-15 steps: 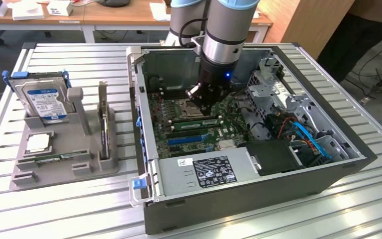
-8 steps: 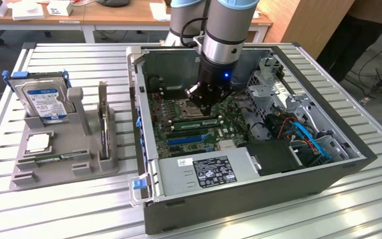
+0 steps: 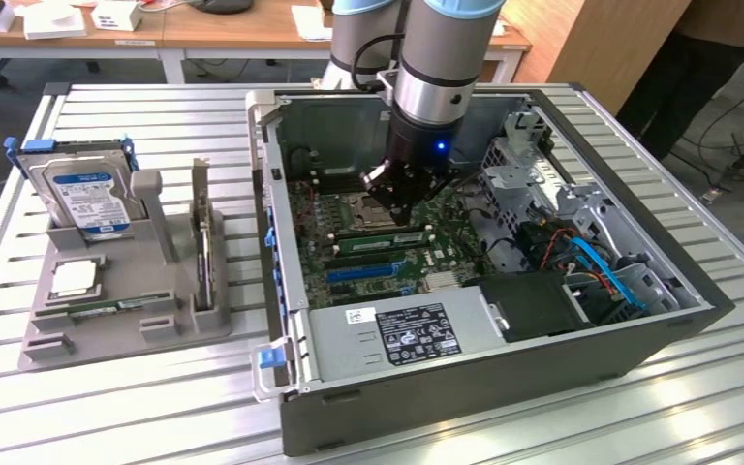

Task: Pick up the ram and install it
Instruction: 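Press down the ram until it locks into place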

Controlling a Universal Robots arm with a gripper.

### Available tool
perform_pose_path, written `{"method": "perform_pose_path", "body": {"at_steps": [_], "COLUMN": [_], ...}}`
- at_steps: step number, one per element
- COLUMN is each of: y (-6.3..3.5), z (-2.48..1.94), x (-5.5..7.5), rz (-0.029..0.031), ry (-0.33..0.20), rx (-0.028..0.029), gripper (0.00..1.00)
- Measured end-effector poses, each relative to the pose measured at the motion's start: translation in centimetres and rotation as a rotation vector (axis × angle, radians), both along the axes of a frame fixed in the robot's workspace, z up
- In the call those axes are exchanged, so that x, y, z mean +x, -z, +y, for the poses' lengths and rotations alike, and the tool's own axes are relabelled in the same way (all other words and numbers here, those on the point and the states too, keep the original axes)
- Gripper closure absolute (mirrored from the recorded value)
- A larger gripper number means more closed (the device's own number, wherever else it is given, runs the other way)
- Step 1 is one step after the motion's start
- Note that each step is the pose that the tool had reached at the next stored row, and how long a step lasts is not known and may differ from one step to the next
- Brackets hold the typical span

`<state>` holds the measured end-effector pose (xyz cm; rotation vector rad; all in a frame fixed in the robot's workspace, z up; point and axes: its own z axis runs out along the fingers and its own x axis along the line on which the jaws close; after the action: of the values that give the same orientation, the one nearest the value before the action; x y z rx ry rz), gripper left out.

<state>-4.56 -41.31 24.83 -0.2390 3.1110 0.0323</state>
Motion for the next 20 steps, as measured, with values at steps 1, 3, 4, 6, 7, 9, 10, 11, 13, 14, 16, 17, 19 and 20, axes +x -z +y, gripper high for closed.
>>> {"method": "perform_pose_path", "body": {"at_steps": [1,3,4,6,7,9,10,11,13,14,16,17,19,20], "y": [0.0,0.0,-0.01,-0.02,-0.02,-0.04,-0.05,-0.06,-0.07,-0.07,-0.07,-0.07,-0.07,-0.07], "z": [0.0,0.0,0.0,0.0,0.0,0.0,-0.01,0.0,0.0,0.0,0.0,0.0,0.0,0.0], "x": [0.02,0.04,0.07,0.13,0.16,0.22,0.23,0.25,0.27,0.28,0.31,0.32,0.32,0.33], "rz": [0.0018,0.006,0.0086,0.015,0.0182,0.0242,0.0272,0.0296,0.0316,0.0319,0.0327,0.0331,0.0335,0.0336], "ry": [0.0,0.0,0.0,0.0,0.0,0.0,0.001,0.001,0.004,0.007,0.014,0.02,0.034,0.043], "rx": [-0.0006,-0.0016,-0.002,-0.0028,-0.0033,-0.0043,-0.0047,-0.0052,-0.0054,-0.0053,-0.0053,-0.0053,-0.0052,-0.0051], "gripper": [0.91,0.91,0.91,0.91,0.91,0.91,0.91,0.91,0.91,0.91,0.91,0.91,0.91,0.91]}}
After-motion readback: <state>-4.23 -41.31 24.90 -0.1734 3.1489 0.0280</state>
